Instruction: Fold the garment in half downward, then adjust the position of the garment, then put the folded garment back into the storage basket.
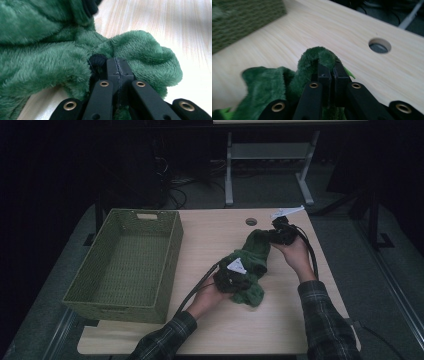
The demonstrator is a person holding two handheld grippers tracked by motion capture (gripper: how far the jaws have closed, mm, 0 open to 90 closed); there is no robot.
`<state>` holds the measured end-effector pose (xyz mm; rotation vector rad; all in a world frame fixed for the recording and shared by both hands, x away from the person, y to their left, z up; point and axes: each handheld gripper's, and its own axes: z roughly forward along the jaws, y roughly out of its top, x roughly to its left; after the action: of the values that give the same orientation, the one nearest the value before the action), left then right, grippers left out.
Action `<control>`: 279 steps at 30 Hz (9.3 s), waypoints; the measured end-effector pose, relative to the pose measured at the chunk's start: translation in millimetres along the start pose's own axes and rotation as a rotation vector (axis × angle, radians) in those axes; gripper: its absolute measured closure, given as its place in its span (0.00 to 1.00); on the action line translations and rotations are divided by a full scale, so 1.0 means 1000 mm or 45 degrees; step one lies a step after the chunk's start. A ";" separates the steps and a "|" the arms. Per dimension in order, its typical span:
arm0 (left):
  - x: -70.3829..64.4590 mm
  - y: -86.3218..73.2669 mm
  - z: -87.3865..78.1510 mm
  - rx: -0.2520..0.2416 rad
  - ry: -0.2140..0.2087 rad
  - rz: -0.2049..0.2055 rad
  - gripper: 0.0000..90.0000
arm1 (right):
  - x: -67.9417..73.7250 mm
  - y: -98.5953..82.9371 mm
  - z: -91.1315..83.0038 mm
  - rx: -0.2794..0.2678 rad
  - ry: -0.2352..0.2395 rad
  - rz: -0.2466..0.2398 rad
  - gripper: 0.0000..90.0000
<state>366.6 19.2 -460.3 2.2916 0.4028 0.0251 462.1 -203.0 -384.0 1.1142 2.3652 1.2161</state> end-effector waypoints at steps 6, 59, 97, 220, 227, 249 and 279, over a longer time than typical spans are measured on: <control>0.000 0.000 0.000 0.000 0.006 -0.002 1.00 | 0.022 0.002 -0.020 -0.064 0.047 -0.081 0.97; -0.002 -0.010 -0.067 -0.136 0.247 -0.026 0.95 | 0.108 -0.063 -0.070 -0.128 0.275 -0.296 0.97; -0.010 -0.038 -0.056 -0.046 0.252 -0.022 0.97 | 0.097 -0.129 -0.087 -0.088 0.185 -0.047 0.63; 0.013 -0.036 -0.055 0.024 0.233 -0.171 0.99 | 0.092 -0.135 -0.038 0.192 0.234 -0.147 0.89; 0.010 -0.035 -0.066 0.016 0.232 -0.172 0.87 | 0.074 -0.151 -0.048 0.172 0.036 -0.044 0.54; -0.006 -0.005 -0.113 -0.008 0.176 -0.073 0.49 | 0.065 -0.168 -0.041 0.111 -0.121 -0.024 0.15; -0.012 0.004 -0.053 0.290 -0.031 0.145 0.21 | 0.064 -0.168 -0.041 0.104 -0.136 -0.007 0.16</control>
<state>348.8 51.4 -419.9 2.5347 0.2733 0.0087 310.9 -239.8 -482.3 1.1662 2.3545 1.0397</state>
